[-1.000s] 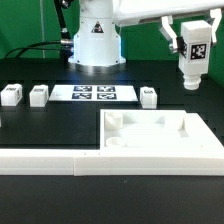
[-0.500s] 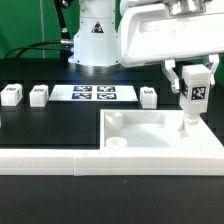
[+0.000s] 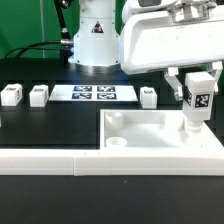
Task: Assemble square table
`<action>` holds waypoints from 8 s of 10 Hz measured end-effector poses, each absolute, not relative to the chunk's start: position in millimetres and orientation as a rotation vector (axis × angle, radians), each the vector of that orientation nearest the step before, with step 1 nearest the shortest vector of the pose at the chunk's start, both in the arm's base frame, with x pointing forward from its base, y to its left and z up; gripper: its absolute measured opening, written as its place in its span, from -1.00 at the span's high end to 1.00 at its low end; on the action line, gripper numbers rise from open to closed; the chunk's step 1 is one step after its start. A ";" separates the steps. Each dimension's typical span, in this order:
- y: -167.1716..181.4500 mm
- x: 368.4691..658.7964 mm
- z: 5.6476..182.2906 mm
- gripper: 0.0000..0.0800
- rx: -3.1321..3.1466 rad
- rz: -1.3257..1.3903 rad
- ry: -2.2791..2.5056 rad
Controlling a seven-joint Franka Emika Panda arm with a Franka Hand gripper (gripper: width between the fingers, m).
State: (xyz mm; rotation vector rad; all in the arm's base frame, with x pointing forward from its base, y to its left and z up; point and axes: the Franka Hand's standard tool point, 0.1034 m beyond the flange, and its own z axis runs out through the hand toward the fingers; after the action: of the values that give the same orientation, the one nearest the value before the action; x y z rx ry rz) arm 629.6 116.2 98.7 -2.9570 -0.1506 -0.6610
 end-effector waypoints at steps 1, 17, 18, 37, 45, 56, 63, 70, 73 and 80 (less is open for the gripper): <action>115.6 630.1 94.5 0.28 -2.959 -0.655 -0.151; 114.7 619.3 68.4 0.28 -2.932 -0.823 -0.105; 114.7 619.3 68.4 -0.17 -2.932 -0.823 -0.106; 119.9 621.4 94.7 -0.62 -3.000 -0.012 -0.001; 120.4 633.0 83.8 -0.62 -2.996 -0.010 0.012; 112.7 634.9 78.3 0.25 -2.875 0.018 0.856; 109.5 631.5 76.5 0.25 -2.397 0.059 1.751; 107.8 628.5 73.9 0.25 -1.852 0.173 2.252; 112.3 625.3 74.0 -0.32 -2.094 0.157 2.047; 120.4 623.1 77.1 -0.62 -2.855 0.022 0.899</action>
Offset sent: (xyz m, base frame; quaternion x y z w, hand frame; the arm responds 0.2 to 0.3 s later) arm 0.0004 -0.0003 -0.0144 -0.0027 0.0104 0.0044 0.9999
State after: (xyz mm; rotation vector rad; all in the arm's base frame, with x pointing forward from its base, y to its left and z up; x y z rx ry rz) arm 623.1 120.4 77.1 -2.8553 0.8987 0.0215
